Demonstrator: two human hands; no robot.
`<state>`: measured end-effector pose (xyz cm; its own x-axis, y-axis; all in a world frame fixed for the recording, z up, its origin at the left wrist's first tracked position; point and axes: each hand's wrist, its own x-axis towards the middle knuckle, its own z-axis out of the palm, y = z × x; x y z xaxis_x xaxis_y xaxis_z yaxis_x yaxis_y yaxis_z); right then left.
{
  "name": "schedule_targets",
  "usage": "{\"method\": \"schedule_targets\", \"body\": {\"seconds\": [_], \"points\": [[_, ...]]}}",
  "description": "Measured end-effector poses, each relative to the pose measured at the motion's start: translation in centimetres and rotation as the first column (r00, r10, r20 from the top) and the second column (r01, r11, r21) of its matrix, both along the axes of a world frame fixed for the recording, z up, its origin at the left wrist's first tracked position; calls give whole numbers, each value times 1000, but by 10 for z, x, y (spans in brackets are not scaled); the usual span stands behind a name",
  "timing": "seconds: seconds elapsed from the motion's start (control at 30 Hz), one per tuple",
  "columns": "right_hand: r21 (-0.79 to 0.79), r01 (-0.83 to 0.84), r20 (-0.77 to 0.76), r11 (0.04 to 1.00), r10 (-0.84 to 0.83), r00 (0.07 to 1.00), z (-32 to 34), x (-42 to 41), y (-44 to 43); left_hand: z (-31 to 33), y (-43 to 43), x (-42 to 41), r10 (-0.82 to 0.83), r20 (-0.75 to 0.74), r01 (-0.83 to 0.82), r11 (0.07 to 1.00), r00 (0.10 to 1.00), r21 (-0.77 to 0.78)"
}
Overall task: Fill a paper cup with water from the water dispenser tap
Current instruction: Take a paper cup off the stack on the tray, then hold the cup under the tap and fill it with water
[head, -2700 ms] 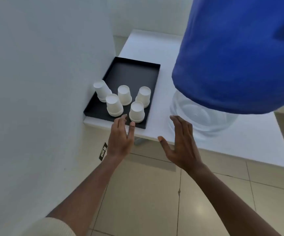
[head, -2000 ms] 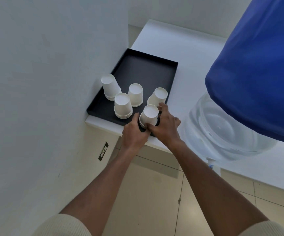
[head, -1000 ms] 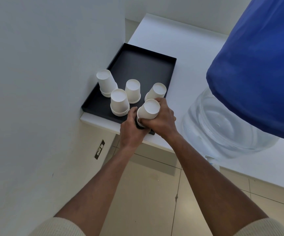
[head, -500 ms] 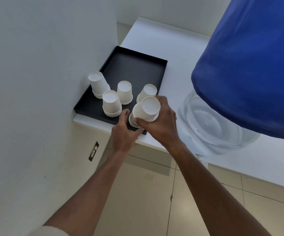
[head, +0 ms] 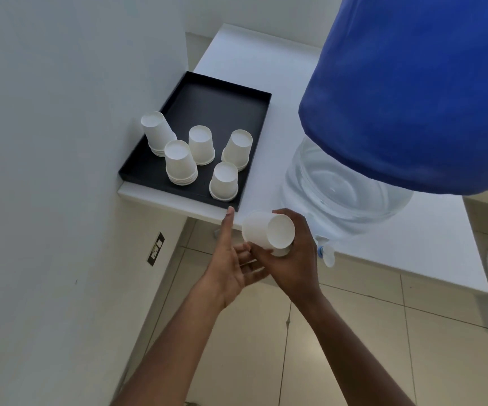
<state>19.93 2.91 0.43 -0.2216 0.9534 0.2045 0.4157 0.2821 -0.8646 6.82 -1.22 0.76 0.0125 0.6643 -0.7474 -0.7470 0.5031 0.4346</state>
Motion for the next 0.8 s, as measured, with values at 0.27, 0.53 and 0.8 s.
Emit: {"method": "schedule_targets", "body": {"seconds": [0.27,0.53,0.8], "points": [[-47,60,-55,997,-62,997,-1,34,-34,16,-16,33,-20,24,19,999,1000,39],[-69,38,-3,997,-39,999,19,87,-52,36,-20,43,13,-532,153,952,847,266],[-86,87,-44,992,-91,995,-4,94,-60,14,-26,80,82,-913,477,832,399,283]]}}
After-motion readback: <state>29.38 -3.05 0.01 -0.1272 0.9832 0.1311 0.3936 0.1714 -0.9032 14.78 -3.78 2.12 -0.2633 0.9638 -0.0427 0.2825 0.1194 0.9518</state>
